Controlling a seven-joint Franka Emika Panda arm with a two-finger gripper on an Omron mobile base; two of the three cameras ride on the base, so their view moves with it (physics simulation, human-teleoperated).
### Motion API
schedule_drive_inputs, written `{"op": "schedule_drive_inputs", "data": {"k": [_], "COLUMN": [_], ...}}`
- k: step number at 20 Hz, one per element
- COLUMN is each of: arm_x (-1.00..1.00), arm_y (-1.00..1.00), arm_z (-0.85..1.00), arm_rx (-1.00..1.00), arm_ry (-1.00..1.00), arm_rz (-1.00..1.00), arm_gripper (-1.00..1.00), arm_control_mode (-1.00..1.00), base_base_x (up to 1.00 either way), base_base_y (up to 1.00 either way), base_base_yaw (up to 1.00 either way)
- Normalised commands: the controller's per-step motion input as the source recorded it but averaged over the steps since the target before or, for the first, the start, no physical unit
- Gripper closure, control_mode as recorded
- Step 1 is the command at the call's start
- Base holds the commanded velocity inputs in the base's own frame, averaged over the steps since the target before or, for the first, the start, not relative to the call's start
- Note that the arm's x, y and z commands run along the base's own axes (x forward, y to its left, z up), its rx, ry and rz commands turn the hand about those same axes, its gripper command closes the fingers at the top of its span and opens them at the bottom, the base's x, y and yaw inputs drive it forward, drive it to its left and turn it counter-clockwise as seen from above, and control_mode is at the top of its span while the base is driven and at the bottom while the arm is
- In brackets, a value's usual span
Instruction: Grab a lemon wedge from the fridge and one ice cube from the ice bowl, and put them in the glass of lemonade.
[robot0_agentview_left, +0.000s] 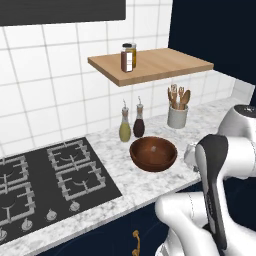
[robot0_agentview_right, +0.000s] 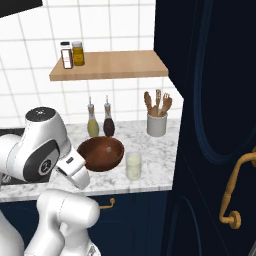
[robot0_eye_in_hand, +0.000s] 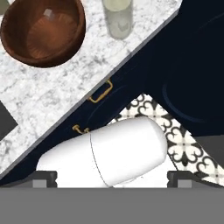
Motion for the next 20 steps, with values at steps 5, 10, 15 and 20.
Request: {"op": "schedule_drive_inputs", "data": {"k": [5, 10, 15, 20], "arm_x": [0.60, 0.32, -0.11, 0.00], "arm_y": [0.00, 0.01, 0.01, 0.00], "arm_z": [-0.03, -0.02, -0.04, 0.00], "arm_rx": [0.00, 0.00, -0.01, 0.00], "arm_ry": [0.00, 0.00, -0.01, 0.00], "arm_rz": [0.02, 0.01, 0.00, 0.00], "arm_gripper": [-1.00, -1.00, -1.00, -1.00], "arm_control_mode": [-1.00, -1.00, 1.00, 1.00], "base_base_x": [0.00, 0.00, -0.28, -0.93], "base_base_y": [0.00, 0.00, 0.01, 0.02], "base_base_yaw": [0.00, 0.00, 0.00, 0.00]}}
